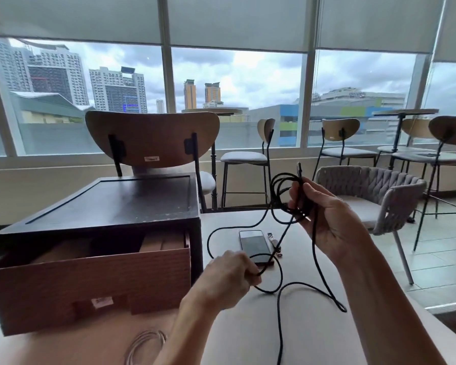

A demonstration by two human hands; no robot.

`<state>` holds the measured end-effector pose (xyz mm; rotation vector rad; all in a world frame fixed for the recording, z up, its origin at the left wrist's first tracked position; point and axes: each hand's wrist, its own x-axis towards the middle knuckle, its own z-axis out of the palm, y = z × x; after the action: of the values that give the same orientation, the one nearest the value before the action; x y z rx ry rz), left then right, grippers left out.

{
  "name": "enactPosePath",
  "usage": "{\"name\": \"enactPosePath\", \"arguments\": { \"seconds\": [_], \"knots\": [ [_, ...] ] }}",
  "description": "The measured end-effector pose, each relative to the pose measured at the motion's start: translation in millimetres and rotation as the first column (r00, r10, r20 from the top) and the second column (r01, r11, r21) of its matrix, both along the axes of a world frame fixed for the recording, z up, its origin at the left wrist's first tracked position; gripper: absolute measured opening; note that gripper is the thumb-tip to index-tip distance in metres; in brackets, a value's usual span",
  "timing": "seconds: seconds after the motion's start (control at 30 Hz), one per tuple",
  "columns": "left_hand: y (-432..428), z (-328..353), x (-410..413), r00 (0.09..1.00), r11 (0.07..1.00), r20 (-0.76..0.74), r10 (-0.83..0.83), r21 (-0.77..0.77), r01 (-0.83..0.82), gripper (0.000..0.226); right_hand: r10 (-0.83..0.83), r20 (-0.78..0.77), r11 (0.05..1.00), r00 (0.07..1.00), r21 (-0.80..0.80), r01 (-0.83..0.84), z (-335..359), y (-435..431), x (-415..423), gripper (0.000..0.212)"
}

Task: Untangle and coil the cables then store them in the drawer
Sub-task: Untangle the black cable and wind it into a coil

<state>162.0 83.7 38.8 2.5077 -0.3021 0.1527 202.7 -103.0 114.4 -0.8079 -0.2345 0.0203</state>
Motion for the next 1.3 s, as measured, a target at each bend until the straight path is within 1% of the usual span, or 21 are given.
{"name": "enactPosePath", "arguments": {
  "seconds": [0.1, 0.2, 0.27, 0.4, 0.47, 0.57, 0.63, 0.67, 0.7, 0.73, 0.77, 0.8, 0.83, 0.87, 0.9, 0.93, 1.0, 1.03, 1.07, 1.2, 1.3],
  "knots": [
    [-9, -3, -1, 0.998, 0.965, -0.042, 0.053, 0.26, -0.041, 0.018, -0.129, 0.032, 0.982, 0.991, -0.136, 0.132, -3, -4, 0, 0.026],
    [-14, -7, -5, 0.991, 0.883, -0.129, 0.047, 0.47, 0.019, 0.027, -0.219, 0.048, 0.972, 0.975, -0.082, 0.222, -1, -6, -2, 0.022],
    [-10, -13, -3, 0.982, 0.863, -0.174, 0.08, 0.505, 0.019, 0.03, -0.239, 0.062, 0.969, 0.969, -0.055, 0.242, 4, -10, -5, 0.019],
    [-8, -12, -1, 0.977, 0.883, -0.115, 0.18, 0.457, -0.109, 0.02, -0.199, 0.121, 0.97, 0.972, -0.113, 0.213, 7, -16, -7, 0.019],
    [-6, -10, 1, 0.975, 0.922, -0.083, 0.205, 0.351, -0.164, 0.024, -0.167, 0.154, 0.961, 0.974, -0.195, 0.195, 6, -14, -8, 0.02],
    [-2, -4, 1, 0.992, 0.982, -0.005, 0.13, 0.14, -0.128, 0.038, -0.099, 0.171, 0.94, 0.98, -0.306, 0.148, 3, -10, -8, 0.021],
    [-1, 9, 0, 0.985, 0.996, 0.148, 0.091, -0.037, -0.086, 0.038, -0.044, 0.173, 0.922, 0.984, -0.373, 0.106, 3, -8, -8, 0.022],
    [-3, 17, -2, 0.97, 0.983, 0.218, 0.105, -0.17, -0.068, 0.034, -0.015, 0.173, 0.914, 0.985, -0.398, 0.083, 3, -7, -8, 0.022],
    [-5, 25, -5, 0.96, 0.943, 0.25, 0.126, -0.331, -0.037, 0.027, 0.015, 0.17, 0.907, 0.985, -0.417, 0.058, 3, -6, -9, 0.022],
    [-7, 34, -8, 0.964, 0.864, 0.229, 0.132, -0.504, 0.002, 0.021, 0.047, 0.165, 0.902, 0.985, -0.432, 0.029, 3, -4, -10, 0.022],
    [-10, 42, -12, 0.978, 0.744, 0.182, 0.098, -0.667, 0.05, 0.018, 0.085, 0.16, 0.896, 0.983, -0.444, -0.006, 4, -3, -11, 0.022],
    [-12, 48, -15, 0.99, 0.602, 0.139, 0.034, -0.793, 0.091, 0.023, 0.132, 0.157, 0.889, 0.979, -0.456, -0.047, 4, 0, -12, 0.022],
    [-12, 53, -17, 0.993, 0.46, 0.114, -0.035, -0.88, 0.118, 0.031, 0.184, 0.161, 0.875, 0.97, -0.476, -0.087, 4, 3, -14, 0.022],
    [-12, 57, -19, 0.99, 0.363, 0.109, -0.085, -0.922, 0.133, 0.038, 0.234, 0.174, 0.852, 0.957, -0.51, -0.115, 3, 7, -15, 0.021],
    [-10, 60, -21, 0.988, 0.337, 0.115, -0.107, -0.93, 0.145, 0.039, 0.276, 0.192, 0.821, 0.942, -0.557, -0.127, 2, 10, -16, 0.021],
    [-9, 61, -22, 0.987, 0.383, 0.127, -0.095, -0.911, 0.155, 0.035, 0.311, 0.207, 0.785, 0.928, -0.607, -0.127, 1, 12, -17, 0.022],
    [-4, 60, -21, 0.983, 0.599, 0.184, 0.027, -0.79, 0.132, 0.018, 0.347, 0.228, 0.704, 0.91, -0.705, -0.092, -1, 16, -18, 0.026],
    [0, 59, -20, 0.972, 0.672, 0.216, 0.087, -0.734, 0.103, 0.014, 0.336, 0.24, 0.666, 0.911, -0.745, -0.05, -1, 17, -19, 0.026],
    [5, 58, -19, 0.965, 0.708, 0.229, 0.124, -0.702, 0.075, 0.013, 0.309, 0.253, 0.639, 0.917, -0.77, -0.003, -1, 17, -19, 0.026],
    [22, 61, -21, 0.988, 0.727, 0.124, 0.095, -0.686, 0.016, 0.009, 0.256, 0.241, 0.573, 0.936, -0.818, 0.053, 0, 14, -17, 0.024],
    [27, 62, -22, 0.986, 0.752, 0.127, 0.107, -0.659, 0.003, 0.009, 0.183, 0.272, 0.502, 0.945, -0.852, 0.148, -3, 10, -13, 0.022]
  ]
}}
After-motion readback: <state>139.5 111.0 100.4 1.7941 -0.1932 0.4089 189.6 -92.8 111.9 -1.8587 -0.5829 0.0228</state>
